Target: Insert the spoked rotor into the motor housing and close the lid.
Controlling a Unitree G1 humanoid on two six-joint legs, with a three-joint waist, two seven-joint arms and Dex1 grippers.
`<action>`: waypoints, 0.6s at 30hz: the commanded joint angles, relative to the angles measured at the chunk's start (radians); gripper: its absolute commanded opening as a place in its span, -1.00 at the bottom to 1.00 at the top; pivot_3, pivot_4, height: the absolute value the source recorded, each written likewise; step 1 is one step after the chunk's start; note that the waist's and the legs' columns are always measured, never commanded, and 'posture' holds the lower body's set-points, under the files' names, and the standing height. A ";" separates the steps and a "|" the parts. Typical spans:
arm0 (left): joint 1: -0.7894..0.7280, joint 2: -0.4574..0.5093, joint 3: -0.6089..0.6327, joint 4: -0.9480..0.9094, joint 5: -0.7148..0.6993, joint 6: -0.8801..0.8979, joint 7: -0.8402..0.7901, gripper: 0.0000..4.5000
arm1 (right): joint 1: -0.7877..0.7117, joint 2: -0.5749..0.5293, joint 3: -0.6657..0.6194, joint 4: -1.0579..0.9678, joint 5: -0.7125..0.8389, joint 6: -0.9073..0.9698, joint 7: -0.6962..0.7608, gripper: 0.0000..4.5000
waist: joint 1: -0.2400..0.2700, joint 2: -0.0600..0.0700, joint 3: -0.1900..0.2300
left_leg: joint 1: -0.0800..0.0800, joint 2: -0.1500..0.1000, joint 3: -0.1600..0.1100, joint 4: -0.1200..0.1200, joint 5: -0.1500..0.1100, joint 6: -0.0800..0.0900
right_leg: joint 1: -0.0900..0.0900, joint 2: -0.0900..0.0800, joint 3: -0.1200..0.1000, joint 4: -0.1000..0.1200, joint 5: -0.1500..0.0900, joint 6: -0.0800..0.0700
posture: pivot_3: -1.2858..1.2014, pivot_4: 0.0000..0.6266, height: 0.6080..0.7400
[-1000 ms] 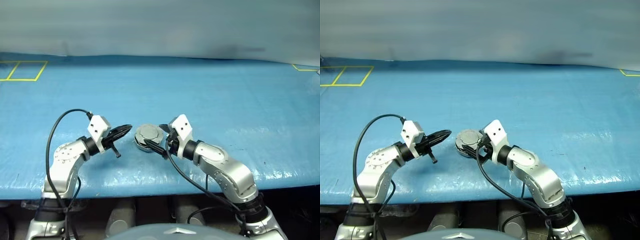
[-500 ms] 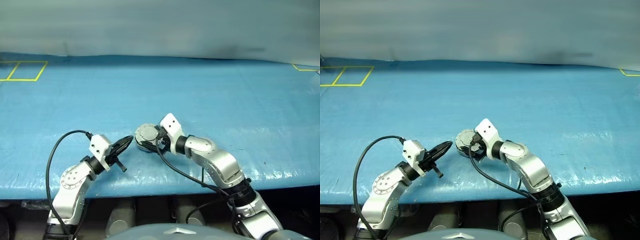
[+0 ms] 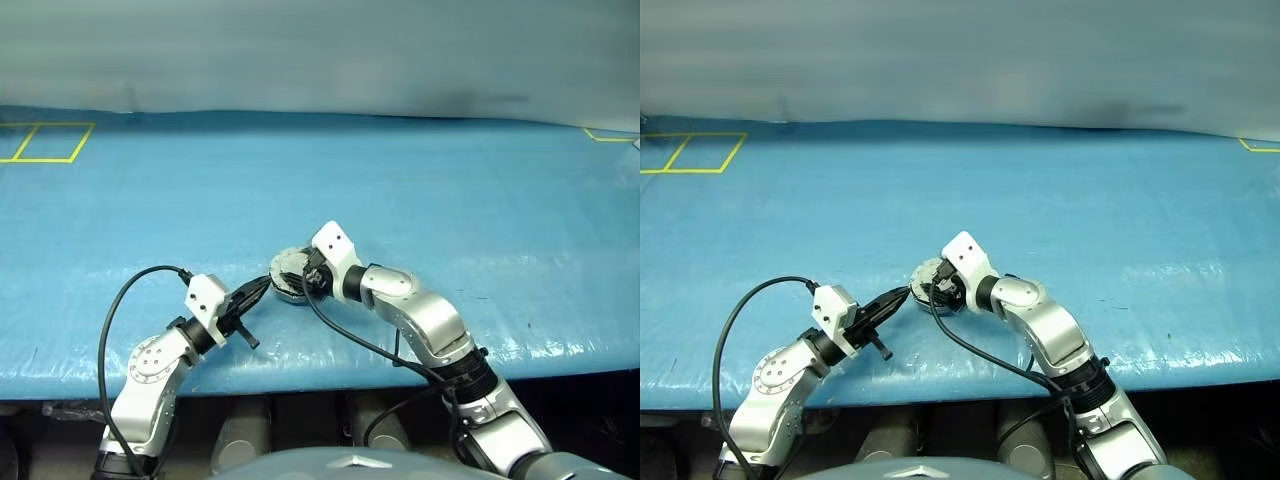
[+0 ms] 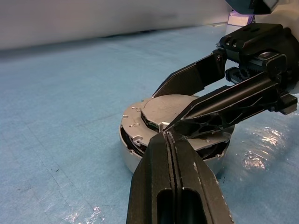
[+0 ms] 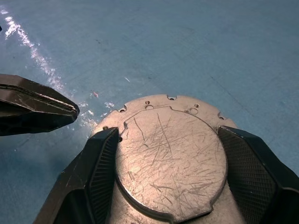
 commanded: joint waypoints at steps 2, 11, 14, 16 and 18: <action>0.009 -0.002 0.013 -0.005 -0.017 -0.039 0.011 -1.00 | -0.020 0.042 0.022 -0.041 -0.022 0.013 -0.028 0.35 | -0.001 0.000 0.000 | 0.000 0.000 0.000 0.000 0.000 0.000 | 0.000 0.000 0.000 0.000 0.000 0.000 | 0.03 -0.52 1.00; 0.022 -0.007 0.002 0.003 -0.030 -0.041 0.020 -1.00 | -0.016 0.073 0.070 -0.013 -0.074 0.006 -0.036 0.35 | -0.002 0.000 0.000 | 0.000 0.000 0.000 -0.001 0.000 0.000 | -0.001 0.000 0.000 0.000 0.000 0.000 | 0.03 -0.52 1.00; 0.022 -0.007 -0.001 0.006 -0.030 -0.041 0.021 -1.00 | -0.024 0.056 0.070 -0.011 -0.079 0.008 -0.011 0.35 | -0.002 0.000 0.000 | 0.000 0.000 0.000 -0.001 0.000 0.000 | -0.001 0.000 0.000 -0.001 0.000 0.000 | 0.03 -0.52 1.00; 0.023 -0.006 -0.002 0.008 -0.029 -0.041 0.021 -1.00 | -0.040 0.032 0.069 -0.014 -0.077 0.013 0.022 0.35 | -0.001 0.001 0.000 | 0.000 0.000 0.000 -0.001 0.000 0.000 | -0.001 0.000 0.000 -0.001 0.000 0.000 | 0.03 -0.52 1.00; 0.021 -0.006 -0.005 0.010 -0.030 -0.038 0.020 -1.00 | -0.062 0.011 0.062 -0.016 -0.067 0.027 0.055 0.35 | -0.001 0.001 0.000 | 0.000 0.000 0.000 -0.001 0.000 0.000 | -0.001 0.000 0.000 -0.001 0.000 0.000 | 0.03 -0.52 1.00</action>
